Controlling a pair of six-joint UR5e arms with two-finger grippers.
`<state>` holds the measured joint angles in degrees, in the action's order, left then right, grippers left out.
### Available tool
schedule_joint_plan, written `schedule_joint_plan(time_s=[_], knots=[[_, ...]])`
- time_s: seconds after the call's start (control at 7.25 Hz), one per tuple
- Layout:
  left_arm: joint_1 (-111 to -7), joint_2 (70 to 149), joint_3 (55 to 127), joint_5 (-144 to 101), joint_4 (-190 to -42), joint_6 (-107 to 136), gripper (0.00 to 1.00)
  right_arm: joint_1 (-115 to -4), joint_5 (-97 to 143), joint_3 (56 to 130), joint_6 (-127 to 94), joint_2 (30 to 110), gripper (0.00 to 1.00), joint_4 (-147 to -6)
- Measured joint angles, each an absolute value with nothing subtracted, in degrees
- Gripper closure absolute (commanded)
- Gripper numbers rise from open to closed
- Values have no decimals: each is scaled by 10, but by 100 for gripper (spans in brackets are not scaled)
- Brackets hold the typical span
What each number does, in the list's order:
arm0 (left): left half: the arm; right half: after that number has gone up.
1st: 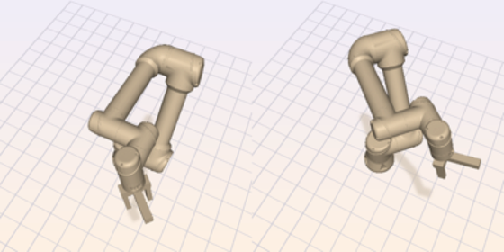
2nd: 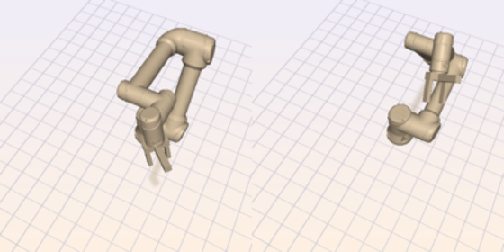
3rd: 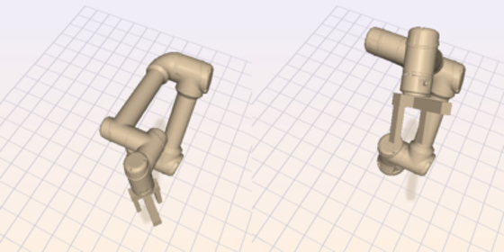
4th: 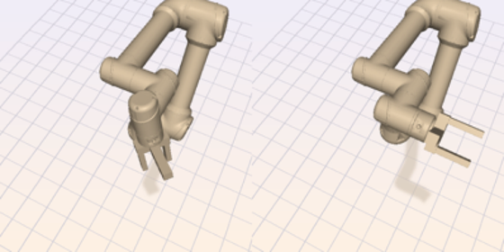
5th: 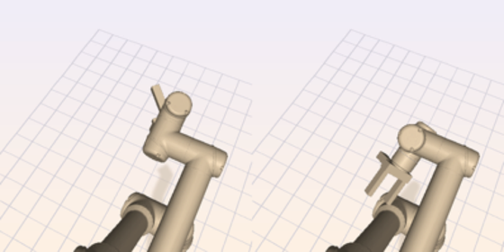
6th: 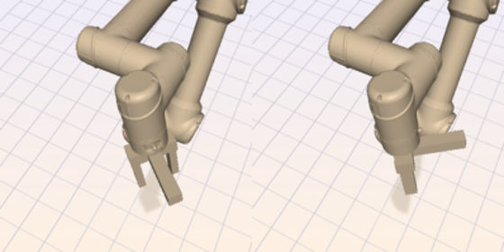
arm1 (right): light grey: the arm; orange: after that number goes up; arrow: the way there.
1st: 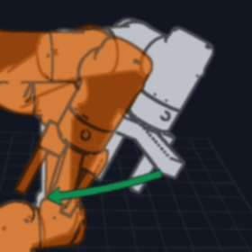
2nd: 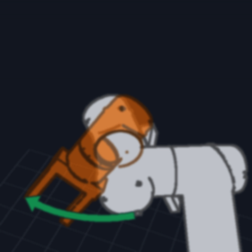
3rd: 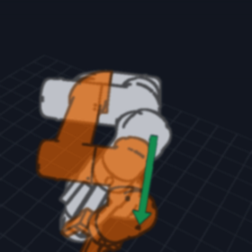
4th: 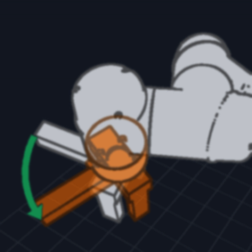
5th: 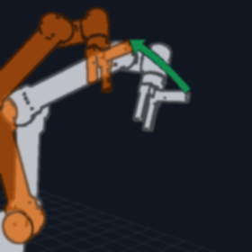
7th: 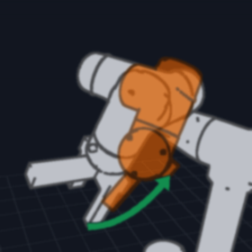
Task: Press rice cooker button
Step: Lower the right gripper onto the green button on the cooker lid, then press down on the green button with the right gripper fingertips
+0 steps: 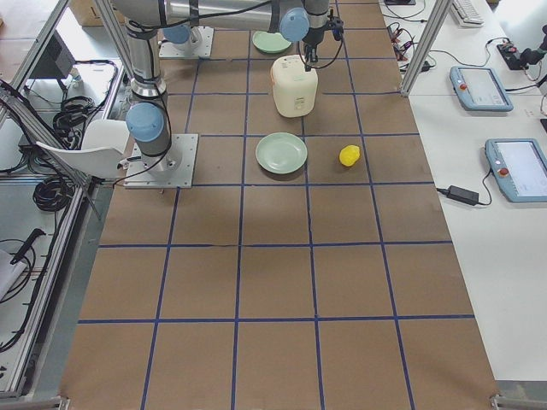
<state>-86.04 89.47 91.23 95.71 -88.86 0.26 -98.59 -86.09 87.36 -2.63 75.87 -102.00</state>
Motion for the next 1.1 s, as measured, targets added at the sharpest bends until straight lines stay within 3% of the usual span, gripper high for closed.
schedule_joint_plan(time_s=[1.1], knots=[[-860,895,912,956,-889,3,0,-995,-857,904,-41,740,81,-1042]])
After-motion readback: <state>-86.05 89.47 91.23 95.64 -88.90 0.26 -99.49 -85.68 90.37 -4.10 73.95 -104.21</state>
